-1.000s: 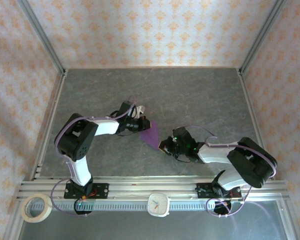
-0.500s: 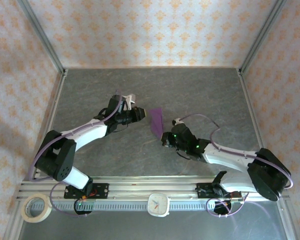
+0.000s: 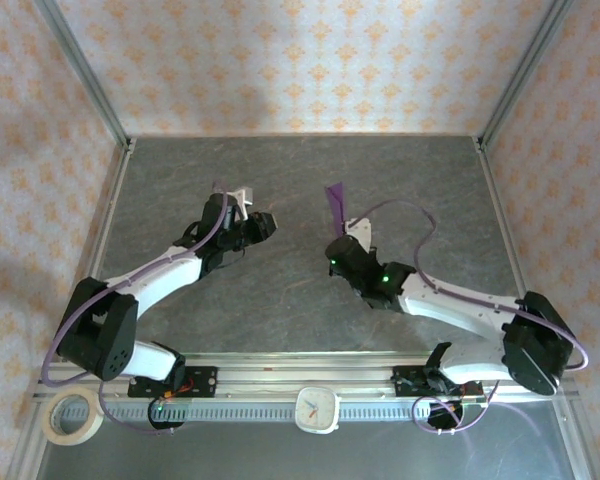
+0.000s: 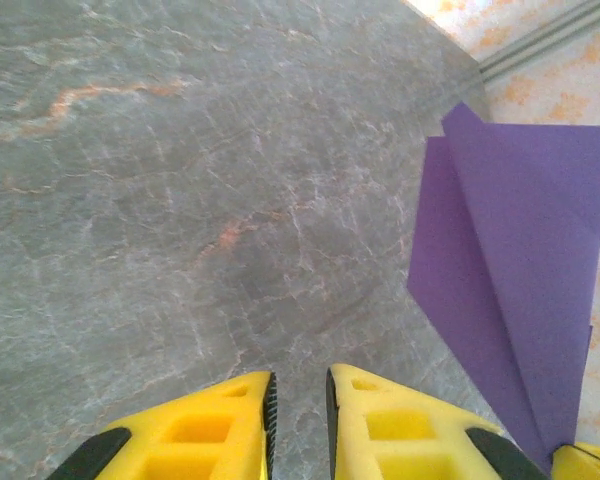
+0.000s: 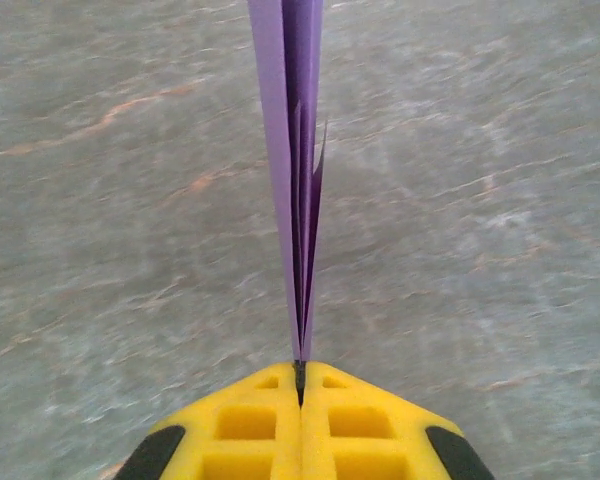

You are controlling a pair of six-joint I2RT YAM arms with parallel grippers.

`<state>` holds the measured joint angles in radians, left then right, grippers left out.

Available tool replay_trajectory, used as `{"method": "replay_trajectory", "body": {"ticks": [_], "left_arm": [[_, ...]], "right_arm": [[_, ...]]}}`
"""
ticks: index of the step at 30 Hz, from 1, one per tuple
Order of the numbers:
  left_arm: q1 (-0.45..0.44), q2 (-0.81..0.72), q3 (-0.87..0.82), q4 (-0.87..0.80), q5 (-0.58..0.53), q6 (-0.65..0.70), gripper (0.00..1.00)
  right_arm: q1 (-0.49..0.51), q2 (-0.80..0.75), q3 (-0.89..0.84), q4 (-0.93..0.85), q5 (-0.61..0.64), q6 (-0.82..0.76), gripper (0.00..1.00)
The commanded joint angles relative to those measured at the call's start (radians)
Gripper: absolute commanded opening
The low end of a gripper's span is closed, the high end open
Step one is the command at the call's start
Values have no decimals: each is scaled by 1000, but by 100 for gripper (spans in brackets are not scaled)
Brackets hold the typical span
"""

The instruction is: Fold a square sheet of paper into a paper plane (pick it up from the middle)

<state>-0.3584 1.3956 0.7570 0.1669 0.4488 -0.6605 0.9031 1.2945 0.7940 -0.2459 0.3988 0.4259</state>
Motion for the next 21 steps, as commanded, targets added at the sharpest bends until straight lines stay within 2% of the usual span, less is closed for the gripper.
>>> {"method": "replay_trajectory", "body": {"ticks": [1, 4, 7, 10, 13, 17, 20, 21], "left_arm": [[35, -48, -34, -13, -58, -42, 23], [59, -66, -49, -25, -70, -54, 24], [78, -85, -65, -29, -76, -60, 25], [94, -108, -87, -32, -75, -62, 25], [109, -131, -106, -40, -78, -60, 26], [125, -153, -127, -44, -72, -57, 27], [127, -167, -134, -54, -66, -54, 27], [128, -174, -142, -49, -64, -59, 27]], "right_arm": [[22, 80, 76, -244, 175, 20, 0], [63, 188, 149, -374, 232, 43, 0], [124, 288, 191, -426, 264, 30, 0], [170, 363, 218, -430, 247, 16, 1], [199, 400, 225, -383, 180, -15, 6], [207, 390, 213, -280, 61, -47, 16], [207, 350, 204, -210, -33, -86, 32], [204, 328, 195, -184, -52, -91, 41]]}}
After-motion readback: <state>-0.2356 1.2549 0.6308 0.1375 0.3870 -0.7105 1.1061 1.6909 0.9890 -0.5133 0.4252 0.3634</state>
